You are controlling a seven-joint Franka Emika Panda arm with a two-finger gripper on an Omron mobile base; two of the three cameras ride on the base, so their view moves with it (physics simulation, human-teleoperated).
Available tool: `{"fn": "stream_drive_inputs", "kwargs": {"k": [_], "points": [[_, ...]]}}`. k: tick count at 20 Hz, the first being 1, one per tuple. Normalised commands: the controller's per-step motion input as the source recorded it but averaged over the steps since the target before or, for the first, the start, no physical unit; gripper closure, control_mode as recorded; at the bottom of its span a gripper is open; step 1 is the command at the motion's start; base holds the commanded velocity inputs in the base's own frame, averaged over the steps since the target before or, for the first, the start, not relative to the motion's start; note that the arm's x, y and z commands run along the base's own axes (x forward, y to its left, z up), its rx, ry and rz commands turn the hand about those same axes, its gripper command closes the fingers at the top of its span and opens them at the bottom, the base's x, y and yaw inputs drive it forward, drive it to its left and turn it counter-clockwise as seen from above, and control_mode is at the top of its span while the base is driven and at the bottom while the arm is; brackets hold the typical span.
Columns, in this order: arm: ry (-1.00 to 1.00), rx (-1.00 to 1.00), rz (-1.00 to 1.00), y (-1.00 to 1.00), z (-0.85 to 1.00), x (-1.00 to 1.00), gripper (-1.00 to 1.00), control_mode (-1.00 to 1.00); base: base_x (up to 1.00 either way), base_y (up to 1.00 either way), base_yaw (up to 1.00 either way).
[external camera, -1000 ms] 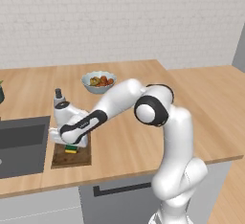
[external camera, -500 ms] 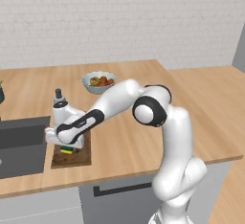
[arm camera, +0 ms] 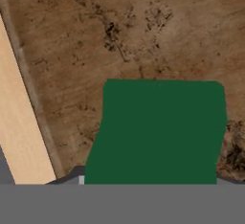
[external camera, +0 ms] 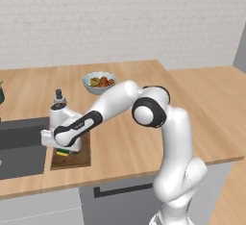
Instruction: Pick up the sponge from the counter and clean the cutting board by briefly scrubbing or pressing down on the cutting board. Once finished, release the sponge.
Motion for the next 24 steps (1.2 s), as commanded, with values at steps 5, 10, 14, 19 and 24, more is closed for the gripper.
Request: {"fn": "stream_drive_inputs", "kwargs": {"k": [5, 10, 14, 19, 24], "points": [[0.05, 0.00, 0.00, 0.53, -0.27, -0.98, 1.00, -1.00, 0.00, 0.00, 0.00], [0.03, 0.00, 0.00, 0.14, -0.53, -0.97, 1.00, -1.00, 0.00, 0.00, 0.00], [0.01, -0.01, 0.02, 0.02, -0.82, -0.89, 1.00, -1.00, 0.00, 0.00, 0.00], [-0.07, -0.05, 0.01, 0.00, -0.93, -0.11, 1.00, -1.00, 0.00, 0.00, 0.00], [-0.26, 0.00, 0.00, -0.24, -0.33, 0.11, 1.00, -1.00, 0.00, 0.00, 0.00]]}}
